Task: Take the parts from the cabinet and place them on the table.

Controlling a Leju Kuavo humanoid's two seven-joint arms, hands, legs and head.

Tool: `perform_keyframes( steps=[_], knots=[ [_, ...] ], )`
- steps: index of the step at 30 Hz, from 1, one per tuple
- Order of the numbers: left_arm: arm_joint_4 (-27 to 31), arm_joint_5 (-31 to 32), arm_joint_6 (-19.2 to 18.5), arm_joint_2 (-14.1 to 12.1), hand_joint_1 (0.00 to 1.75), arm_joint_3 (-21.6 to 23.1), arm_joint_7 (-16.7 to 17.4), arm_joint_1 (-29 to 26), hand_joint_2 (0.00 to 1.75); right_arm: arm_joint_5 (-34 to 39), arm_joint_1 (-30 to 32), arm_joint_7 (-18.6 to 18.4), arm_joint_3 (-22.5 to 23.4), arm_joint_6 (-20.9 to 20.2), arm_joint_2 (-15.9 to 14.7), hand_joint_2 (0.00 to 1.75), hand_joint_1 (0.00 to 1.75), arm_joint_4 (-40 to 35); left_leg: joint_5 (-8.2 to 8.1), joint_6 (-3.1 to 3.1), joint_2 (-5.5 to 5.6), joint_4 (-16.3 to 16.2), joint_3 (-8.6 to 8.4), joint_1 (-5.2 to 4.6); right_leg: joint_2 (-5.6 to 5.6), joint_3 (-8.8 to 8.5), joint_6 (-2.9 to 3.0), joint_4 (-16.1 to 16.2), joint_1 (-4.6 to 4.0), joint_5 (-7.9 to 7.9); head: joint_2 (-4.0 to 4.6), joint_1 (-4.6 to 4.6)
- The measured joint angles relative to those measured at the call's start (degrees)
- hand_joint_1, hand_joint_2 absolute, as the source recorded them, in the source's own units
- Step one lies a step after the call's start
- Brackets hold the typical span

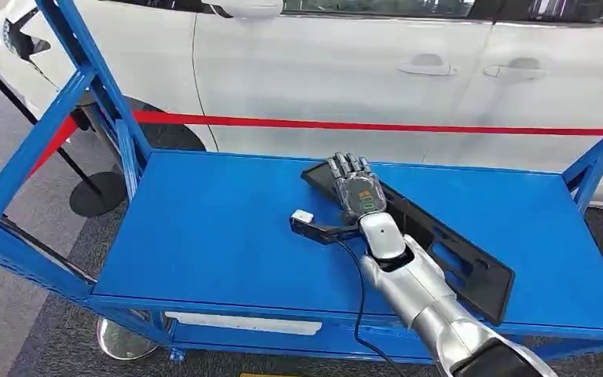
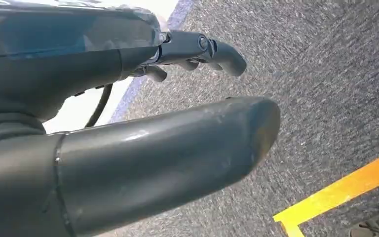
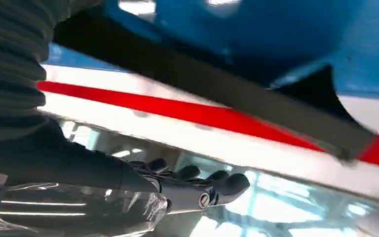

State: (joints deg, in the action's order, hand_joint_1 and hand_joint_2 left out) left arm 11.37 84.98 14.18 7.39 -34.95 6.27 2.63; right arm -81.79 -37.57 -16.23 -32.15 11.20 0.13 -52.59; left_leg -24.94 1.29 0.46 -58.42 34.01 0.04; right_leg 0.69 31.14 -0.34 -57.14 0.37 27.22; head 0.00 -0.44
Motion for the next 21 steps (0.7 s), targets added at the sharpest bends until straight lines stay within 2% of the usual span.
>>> perform_keyframes(
  steps=[3, 8, 12, 15, 19, 21],
  knots=[
    [0.0, 0.0, 0.5, 0.0, 0.00, 0.0, -0.6, 0.0, 0.00, -0.8, -1.3, -4.2, 0.4, -0.3, -0.5, 1.75, 0.00, 3.5, 0.01, -0.01, 0.00, 0.0, -0.03, 0.06, 0.00, 0.02, 0.00, 0.0, -0.05, 0.00, 0.00, 0.02],
    [0.0, 0.0, 0.5, -0.1, 0.00, 0.0, -0.4, 0.0, 0.00, 0.9, -2.2, -3.1, 4.0, 5.8, -2.6, 1.75, 0.00, 10.3, 0.04, -0.05, 0.03, 0.0, -0.08, 0.16, -0.10, -0.07, 0.00, -0.1, -0.16, 0.02, 0.00, 0.00],
    [0.0, 0.0, 0.5, -0.1, 0.00, 0.0, -0.2, 0.0, 0.00, 1.7, -2.1, -2.3, 6.3, 6.9, -3.8, 1.75, 0.00, 11.4, 0.03, -0.07, -0.02, 0.0, -0.20, 0.17, -0.04, -0.15, 0.00, -0.1, -0.16, 0.02, 0.00, 0.00],
    [0.0, -0.7, 0.9, -0.1, 0.00, -0.1, -0.3, -0.1, 0.00, 1.5, -0.9, -3.1, 7.9, 5.7, -4.4, 1.75, 0.00, 10.0, 0.02, -0.07, -0.04, 0.0, -0.37, 0.16, -0.02, -0.25, -0.03, 0.0, -0.16, 0.04, 0.00, -0.02],
    [0.0, -2.1, 1.8, -0.1, 0.00, -1.2, -0.8, -0.1, 0.00, -1.6, 2.8, -9.5, 10.5, -0.1, -5.4, 1.75, 0.00, 3.4, 0.02, -0.06, 0.03, 0.0, -0.49, 0.17, -0.11, -0.39, -0.06, 0.0, -0.16, 0.07, 0.00, 0.00],
    [0.0, -2.2, 2.1, -0.1, 0.00, -1.7, -0.8, -0.3, 0.00, -3.0, 5.6, -11.7, 12.4, -1.3, -6.0, 1.75, 0.00, -0.4, 0.02, -0.06, 0.09, 0.1, -0.51, 0.16, -0.17, -0.47, -0.12, 0.0, -0.15, 0.11, 0.00, -0.02]
  ],
)
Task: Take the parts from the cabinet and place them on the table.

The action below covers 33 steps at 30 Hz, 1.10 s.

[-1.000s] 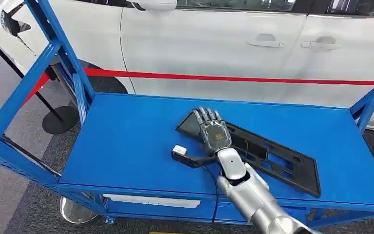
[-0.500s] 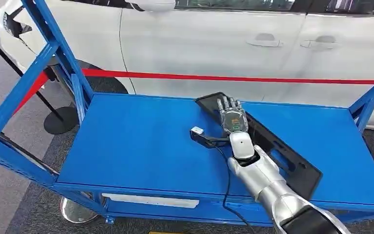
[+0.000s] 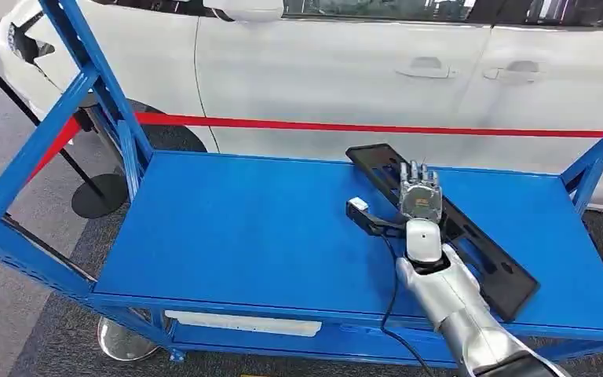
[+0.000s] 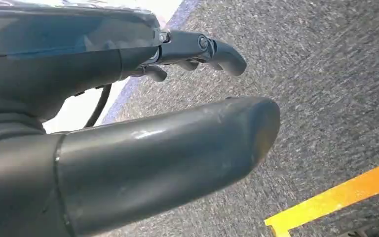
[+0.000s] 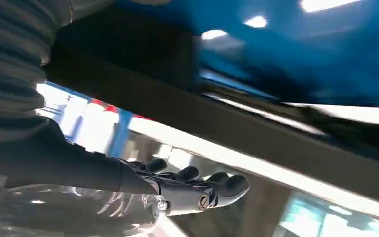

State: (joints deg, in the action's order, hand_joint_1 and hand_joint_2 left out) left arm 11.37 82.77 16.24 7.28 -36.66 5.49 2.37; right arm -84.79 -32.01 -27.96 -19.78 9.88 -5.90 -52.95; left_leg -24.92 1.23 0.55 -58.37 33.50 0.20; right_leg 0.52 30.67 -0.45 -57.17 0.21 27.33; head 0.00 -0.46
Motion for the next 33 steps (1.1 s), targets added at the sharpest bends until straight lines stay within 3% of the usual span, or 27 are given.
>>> perform_keyframes(
  steps=[6, 14, 15, 25, 33],
  knots=[
    [0.0, -0.2, 0.3, 0.0, 0.00, -1.0, 0.0, -0.1, 0.00, -2.0, 5.4, -0.9, 3.6, 0.0, -0.9, 1.75, 0.00, -7.4, -0.01, 0.00, -0.08, 0.0, -0.03, -0.01, 0.08, -0.01, -0.01, 0.0, 0.01, -0.01, 0.00, 0.02],
    [0.0, -0.4, 1.0, 0.0, 0.00, -1.8, -0.8, -0.1, 0.00, -4.7, 9.5, -0.7, 4.0, 0.7, 0.0, 1.75, 0.05, -14.5, -0.01, 0.00, -0.08, 0.0, 0.04, 0.00, 0.08, 0.03, -0.02, 0.0, 0.00, -0.01, 0.00, 0.02],
    [0.0, -0.4, 1.1, 0.0, 0.00, -1.9, -0.8, -0.1, 0.00, -4.7, 9.8, -0.7, 4.0, 0.7, 0.2, 1.75, 1.75, -15.1, -0.01, 0.00, -0.08, 0.0, 0.05, 0.00, 0.08, 0.06, -0.02, 0.0, 0.00, -0.01, 0.00, 0.04],
    [0.0, -0.5, 2.1, 0.0, 0.00, -2.4, -1.4, -0.1, 0.00, -1.0, 11.1, 2.2, 4.0, 1.3, 0.7, 1.75, 1.75, -20.4, 0.00, -0.01, -0.07, 0.1, 0.17, 0.00, 0.08, 0.20, -0.01, 0.0, 0.00, 0.00, 0.00, 0.02],
    [0.0, -0.6, 2.3, 0.0, 0.00, -2.8, -1.9, -0.1, 0.00, 1.4, 12.8, 5.1, 4.0, 6.1, 0.7, 1.75, 1.75, -24.9, 0.00, -0.01, -0.06, 0.1, 0.20, 0.00, 0.08, 0.23, -0.01, 0.0, 0.00, 0.00, 0.00, 0.02]
  ],
)
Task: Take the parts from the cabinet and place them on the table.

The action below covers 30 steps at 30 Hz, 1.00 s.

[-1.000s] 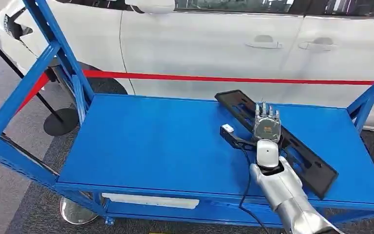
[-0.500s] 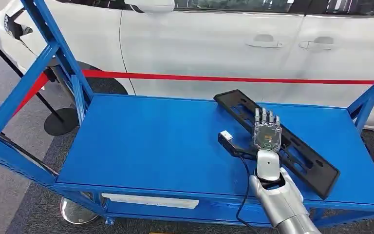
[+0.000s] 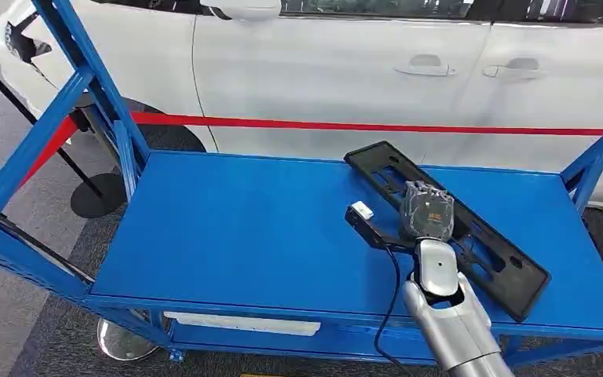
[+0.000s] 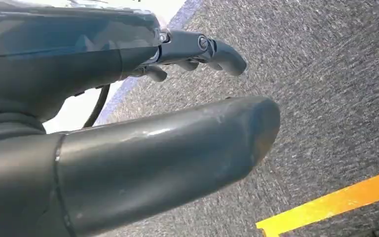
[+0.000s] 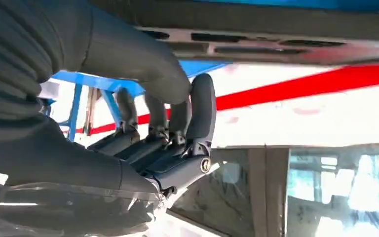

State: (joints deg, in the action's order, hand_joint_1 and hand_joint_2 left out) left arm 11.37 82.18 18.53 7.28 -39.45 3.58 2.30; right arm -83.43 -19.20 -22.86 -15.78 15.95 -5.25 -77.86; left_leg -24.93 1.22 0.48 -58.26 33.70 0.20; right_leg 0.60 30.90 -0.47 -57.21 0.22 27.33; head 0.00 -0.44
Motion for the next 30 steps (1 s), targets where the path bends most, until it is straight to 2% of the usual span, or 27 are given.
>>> perform_keyframes(
  steps=[10, 11, 12, 13, 15, 16, 23, 27, 30],
  knots=[
    [0.0, 0.4, 0.4, 0.0, 0.00, -0.6, -0.6, 0.0, 0.00, 1.1, 1.8, 1.5, 0.0, 3.1, 0.0, 1.75, 1.75, -5.5, 0.00, 0.00, 0.00, 0.0, 0.00, 0.00, 0.01, 0.01, 0.00, 0.0, 0.00, 0.00, 0.00, 0.00],
    [0.0, 0.4, 0.5, 0.0, 0.00, -0.6, -0.7, 0.0, 0.00, 1.2, 1.9, 1.7, 0.0, 3.5, 0.0, 1.75, 1.17, -5.9, 0.00, 0.00, 0.00, 0.0, 0.00, 0.00, 0.01, 0.01, 0.00, 0.0, 0.00, 0.00, 0.00, 0.00],
    [0.0, 0.5, 0.5, 0.1, 0.00, -0.6, -0.7, 0.0, 0.00, 1.2, 2.1, 2.0, 0.0, 3.8, 0.0, 1.75, 1.17, -6.3, 0.00, 0.00, 0.00, 0.0, 0.00, 0.00, 0.01, 0.01, 0.00, 0.0, 0.00, 0.00, 0.00, 0.00],
    [0.0, 0.7, 0.6, 0.1, 0.00, -0.6, -0.7, 0.1, 0.00, 1.3, 2.3, 2.1, 0.0, 4.0, 0.0, 1.75, 0.00, -6.7, 0.00, 0.00, 0.00, 0.0, 0.00, 0.00, 0.00, 0.01, 0.00, 0.0, 0.00, 0.00, 0.00, 0.00],
    [0.0, 0.8, 0.7, 0.2, 0.00, -0.6, -0.8, 0.1, 0.00, 1.4, 2.5, 2.3, 0.0, 4.1, 0.0, 1.75, 0.00, -6.9, 0.00, 0.00, 0.00, 0.0, 0.00, 0.00, 0.00, 0.01, 0.00, 0.0, 0.00, 0.00, 0.00, 0.00],
    [0.0, 0.9, 0.7, 0.2, 0.00, -0.6, -0.8, 0.1, 0.00, 1.7, 2.6, 2.5, 0.0, 4.1, 0.0, 0.00, 0.00, -7.0, 0.00, 0.00, 0.00, 0.0, 0.00, 0.00, 0.00, 0.00, 0.00, 0.0, 0.00, 0.00, 0.00, 0.00],
    [0.0, 2.0, 0.5, 0.4, 0.00, -0.6, -0.7, 0.2, 0.00, 4.3, 2.7, 5.0, -1.1, 1.9, 0.0, 0.00, 0.00, -5.9, 0.00, 0.00, 0.00, 0.0, 0.02, 0.00, 0.00, 0.00, 0.00, 0.0, 0.00, 0.00, 0.00, 0.00],
    [0.0, 2.6, 0.4, 0.4, 0.00, -0.6, -0.7, 0.2, 0.00, 4.3, 2.2, 5.5, -3.3, -0.6, 0.3, 0.00, 0.00, -3.7, 0.00, 0.00, 0.00, 0.0, 0.02, 0.00, 0.00, 0.00, 0.00, 0.0, 0.00, 0.00, 0.00, 0.00],
    [0.0, 2.8, 0.4, 0.4, 0.00, -0.6, -0.7, 0.3, 0.00, 4.2, 1.9, 5.6, -4.4, -0.9, 0.5, 0.00, 0.00, -2.5, 0.00, 0.00, 0.01, 0.0, 0.02, 0.00, 0.00, 0.01, 0.00, 0.0, 0.00, 0.00, 0.00, 0.00]
  ],
)
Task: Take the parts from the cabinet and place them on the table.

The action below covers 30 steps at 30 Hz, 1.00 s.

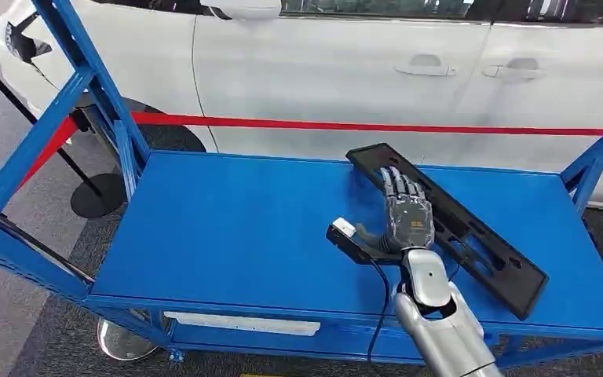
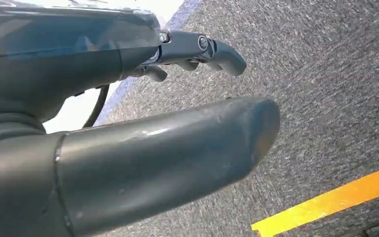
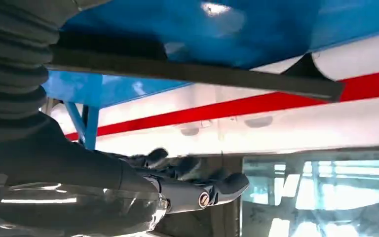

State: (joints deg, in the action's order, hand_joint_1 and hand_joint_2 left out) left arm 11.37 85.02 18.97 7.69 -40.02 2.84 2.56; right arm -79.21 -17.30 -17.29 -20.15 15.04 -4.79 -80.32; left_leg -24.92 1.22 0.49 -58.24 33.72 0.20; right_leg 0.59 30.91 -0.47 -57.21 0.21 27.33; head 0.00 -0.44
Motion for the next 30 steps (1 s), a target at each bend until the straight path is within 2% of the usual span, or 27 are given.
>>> perform_keyframes(
  steps=[1, 2, 12, 15, 19, 21, 28, 29, 30],
  knots=[
    [0.0, 0.0, 0.0, 0.0, 0.00, 0.0, 0.0, 0.0, 0.00, 0.0, -0.2, 0.0, -0.3, 0.0, 0.0, 0.00, 0.00, 0.4, 0.00, 0.00, 0.00, 0.0, 0.00, 0.00, 0.00, 0.00, 0.00, 0.0, 0.00, 0.00, 0.00, 0.00],
    [0.0, 0.1, 0.0, 0.0, 0.00, 0.0, 0.0, 0.0, 0.00, -0.1, -0.3, 0.0, -0.6, -0.1, 0.1, 1.75, 0.00, 0.7, 0.00, 0.00, 0.00, 0.0, 0.00, 0.00, 0.00, 0.00, 0.00, 0.0, 0.00, 0.00, 0.00, 0.00],
    [0.0, 1.5, -0.3, 0.1, 0.00, 0.9, 0.1, 0.1, 0.00, -6.3, -3.3, -3.5, -4.4, -0.9, 1.9, 1.75, 0.00, 8.6, 0.01, -0.01, 0.00, 0.0, 0.00, 0.00, 0.00, 0.00, 0.00, 0.0, 0.00, 0.00, 0.00, 0.00],
    [0.0, 2.2, -0.4, 0.1, 0.00, 1.3, 0.0, 0.2, 0.00, -9.5, -5.2, -6.5, -5.2, -0.5, 3.0, 1.75, 0.00, 12.8, 0.01, -0.01, -0.01, 0.0, -0.01, 0.00, 0.01, 0.00, 0.00, 0.0, 0.00, 0.00, 0.00, 0.00],
    [0.0, 3.3, -0.6, 0.1, 0.00, 2.0, 0.0, 0.5, 0.00, -10.6, -9.8, -12.9, -8.0, 4.3, 3.4, 1.75, 0.00, 22.0, 0.03, -0.01, -0.02, 0.0, -0.11, 0.00, 0.03, -0.07, 0.00, 0.0, 0.00, -0.01, 0.00, 0.02],
    [0.0, 3.4, -0.6, 0.2, 0.00, 2.3, 0.0, 0.7, 0.00, -10.8, -11.6, -14.4, -8.5, 7.1, 3.4, 1.75, 0.00, 26.8, 0.03, 0.00, 0.02, 0.0, -0.26, 0.00, -0.03, -0.26, 0.00, 0.0, 0.00, -0.01, 0.00, 0.00],
    [0.0, 3.4, -0.6, 0.2, 0.00, 2.3, 0.0, 0.7, 0.00, -10.8, -11.8, -14.5, -8.6, 7.3, 3.4, 1.75, 0.00, 27.2, 0.04, 0.00, 0.03, 0.0, -0.29, 0.00, -0.04, -0.29, 0.00, 0.0, 0.01, -0.01, 0.00, 0.00],
    [0.0, 3.4, -0.5, 0.2, 0.00, 2.4, -0.1, 0.5, 0.00, -10.8, -12.5, -14.9, -8.8, 8.3, 2.6, 1.75, 0.00, 30.7, 0.23, 0.09, 0.01, 0.0, -1.10, -0.12, -0.01, -1.07, -0.25, 0.0, 0.13, -0.20, 0.00, 0.00],
    [0.0, 3.4, -0.5, 0.2, 0.00, 2.4, -0.1, 0.6, 0.00, -10.8, -12.5, -14.9, -8.8, 8.2, 2.6, 1.75, 0.00, 30.7, 0.41, 0.08, 0.02, 0.0, -1.18, -0.11, -0.03, -1.18, -0.25, 0.0, 0.11, -0.32, 0.00, 0.00]
  ],
)
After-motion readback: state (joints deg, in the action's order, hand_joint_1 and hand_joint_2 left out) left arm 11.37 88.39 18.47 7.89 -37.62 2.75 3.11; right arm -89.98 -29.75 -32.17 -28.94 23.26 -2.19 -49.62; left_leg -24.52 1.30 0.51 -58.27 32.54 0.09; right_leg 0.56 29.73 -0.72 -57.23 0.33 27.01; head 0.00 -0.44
